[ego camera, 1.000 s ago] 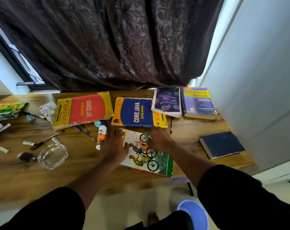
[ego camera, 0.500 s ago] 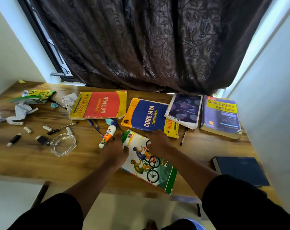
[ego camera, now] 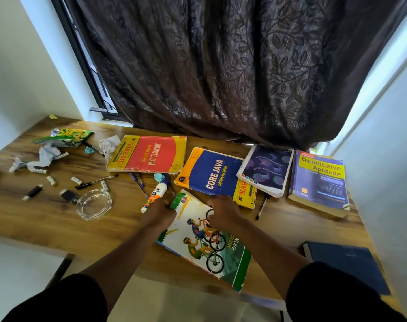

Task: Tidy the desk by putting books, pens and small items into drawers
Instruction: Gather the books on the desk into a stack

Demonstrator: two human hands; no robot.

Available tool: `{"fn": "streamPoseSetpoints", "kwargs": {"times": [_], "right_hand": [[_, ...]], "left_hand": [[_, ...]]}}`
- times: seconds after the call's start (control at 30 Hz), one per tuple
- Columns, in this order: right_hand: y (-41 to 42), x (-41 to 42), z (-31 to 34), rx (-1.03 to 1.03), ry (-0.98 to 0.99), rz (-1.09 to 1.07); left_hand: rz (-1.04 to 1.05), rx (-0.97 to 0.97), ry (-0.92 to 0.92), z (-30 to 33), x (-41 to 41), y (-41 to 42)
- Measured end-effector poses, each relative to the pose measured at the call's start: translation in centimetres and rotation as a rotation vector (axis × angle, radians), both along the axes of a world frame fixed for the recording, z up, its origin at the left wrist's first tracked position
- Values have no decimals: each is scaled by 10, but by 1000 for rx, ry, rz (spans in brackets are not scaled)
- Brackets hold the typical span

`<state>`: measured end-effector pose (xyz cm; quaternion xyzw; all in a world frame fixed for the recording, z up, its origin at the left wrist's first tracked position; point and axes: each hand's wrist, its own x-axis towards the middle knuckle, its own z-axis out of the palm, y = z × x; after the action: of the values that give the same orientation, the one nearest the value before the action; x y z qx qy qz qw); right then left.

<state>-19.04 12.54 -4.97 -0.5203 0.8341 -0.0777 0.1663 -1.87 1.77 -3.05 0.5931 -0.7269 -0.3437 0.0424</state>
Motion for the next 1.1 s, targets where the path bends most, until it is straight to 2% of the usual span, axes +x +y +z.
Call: {"fn": "streamPoseSetpoints", "kwargs": {"times": [0.13,0.33,0.53,0.67,0.73,0.93,1.1], "right_hand": [[-1,-1,2,-18,-58,-13],[-3,-6,3,-17,-118,-21],[-3,-10,9,-8,-140,-4],[-1,-11,10,-17,-173,-1],[1,-13,12,-21,-208,9],[3,-26,28,-28,-397,-26],[7,-45,54,-78,-809,-90]], "left_hand": [[75,24,108,5,1,-3],[6,139,73,13,2,-7],[111,168,172,24,-5,-2],[15,93,113,28,-9,0],[-43,68,145,31,-10,1],[-97,160,427,43,-9,-9],[-138,214,541,68,-13,-24]]}}
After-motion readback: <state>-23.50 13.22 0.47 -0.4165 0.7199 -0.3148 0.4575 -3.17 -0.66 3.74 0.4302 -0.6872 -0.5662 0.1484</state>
